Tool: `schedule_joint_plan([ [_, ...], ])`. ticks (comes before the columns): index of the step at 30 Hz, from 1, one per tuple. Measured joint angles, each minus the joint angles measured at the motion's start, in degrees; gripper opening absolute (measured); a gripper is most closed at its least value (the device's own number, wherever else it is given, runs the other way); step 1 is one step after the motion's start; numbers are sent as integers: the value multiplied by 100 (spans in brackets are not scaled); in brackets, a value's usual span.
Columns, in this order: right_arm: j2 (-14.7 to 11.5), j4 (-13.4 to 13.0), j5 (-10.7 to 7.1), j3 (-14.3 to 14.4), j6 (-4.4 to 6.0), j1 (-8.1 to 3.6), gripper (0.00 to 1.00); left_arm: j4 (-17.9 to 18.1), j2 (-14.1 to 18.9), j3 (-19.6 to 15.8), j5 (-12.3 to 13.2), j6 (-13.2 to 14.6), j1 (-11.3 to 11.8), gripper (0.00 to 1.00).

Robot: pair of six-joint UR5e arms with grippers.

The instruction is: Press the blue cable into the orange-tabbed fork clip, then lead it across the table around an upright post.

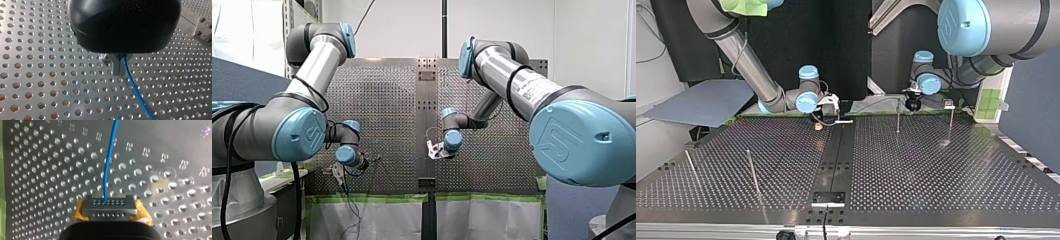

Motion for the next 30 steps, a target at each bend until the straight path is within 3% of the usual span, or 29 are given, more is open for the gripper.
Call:
schedule_joint_plan([
  [6,23,119,293,-79,-18,-68,0,-102,-1,113,-15,-2,12,0],
  [15,236,257,715,-188,-25,-177,0,-163,-2,158,-273,44,82,0],
  [26,391,328,936,-397,-15,-330,0,-233,-2,160,-696,337,159,0],
  [30,462,385,1105,-471,-116,-335,0,-233,-2,161,-836,484,163,0],
])
